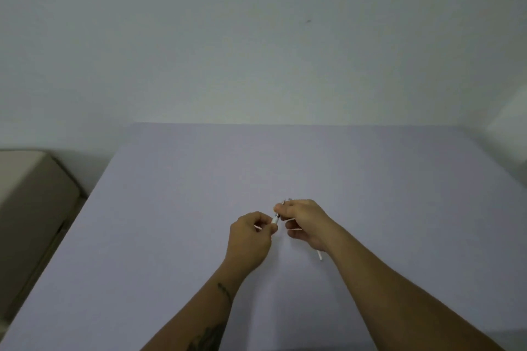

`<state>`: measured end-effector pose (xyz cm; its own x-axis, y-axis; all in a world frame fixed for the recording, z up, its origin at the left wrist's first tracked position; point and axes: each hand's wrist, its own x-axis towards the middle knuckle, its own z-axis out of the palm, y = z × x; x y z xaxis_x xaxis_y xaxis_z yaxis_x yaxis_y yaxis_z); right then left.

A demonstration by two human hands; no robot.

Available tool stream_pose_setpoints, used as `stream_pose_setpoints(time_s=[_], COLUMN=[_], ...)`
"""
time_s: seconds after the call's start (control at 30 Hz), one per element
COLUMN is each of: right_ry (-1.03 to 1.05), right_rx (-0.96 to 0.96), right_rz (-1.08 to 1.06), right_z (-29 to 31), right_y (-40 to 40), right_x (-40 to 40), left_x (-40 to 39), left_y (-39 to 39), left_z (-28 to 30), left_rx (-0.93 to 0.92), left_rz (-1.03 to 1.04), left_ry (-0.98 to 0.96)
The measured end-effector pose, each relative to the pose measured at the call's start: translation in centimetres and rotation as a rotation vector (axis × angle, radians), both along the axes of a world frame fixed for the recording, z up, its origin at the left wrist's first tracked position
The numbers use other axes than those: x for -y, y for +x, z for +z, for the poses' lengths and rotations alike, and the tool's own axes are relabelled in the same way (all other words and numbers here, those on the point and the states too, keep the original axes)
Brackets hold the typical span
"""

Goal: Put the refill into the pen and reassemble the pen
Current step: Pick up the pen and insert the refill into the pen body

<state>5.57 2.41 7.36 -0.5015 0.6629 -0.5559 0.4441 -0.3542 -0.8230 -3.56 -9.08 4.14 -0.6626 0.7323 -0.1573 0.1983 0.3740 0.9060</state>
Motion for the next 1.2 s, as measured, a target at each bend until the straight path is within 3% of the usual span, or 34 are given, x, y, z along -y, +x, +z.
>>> stream_pose_setpoints(time_s=[0.13,0.43,0.63,0.9,1.2], right_ry=[0.063,-0.03,0.05,-0.033,0.062], right_rx=[-0.041,-0.209,-0.073,-0.141,-0.07], right_rz=[-0.081,-0.149,-0.131,-0.072,-0.047], right_z=[0.2,1.2,0.8,1.7,1.7], right_y=[-0.3,1.2,1.6,1.3,0.4], right_x=[0.3,0.0,0.3,-0.2,-0.4], left_x=[-0.2,-0.7,-0.4,-0.5,-0.8], left_y=[0.0,0.3,0.6,0.0,-0.4], left_z=[0.7,2.0,2.1,2.5,2.7], left_rx=[-0.009,0.022,0.032,0.013,0.02], left_rz=[-0.027,-0.072,-0.066,-0.066,-0.042], left_ry=[0.003,-0.01,-0.01,-0.007,-0.005])
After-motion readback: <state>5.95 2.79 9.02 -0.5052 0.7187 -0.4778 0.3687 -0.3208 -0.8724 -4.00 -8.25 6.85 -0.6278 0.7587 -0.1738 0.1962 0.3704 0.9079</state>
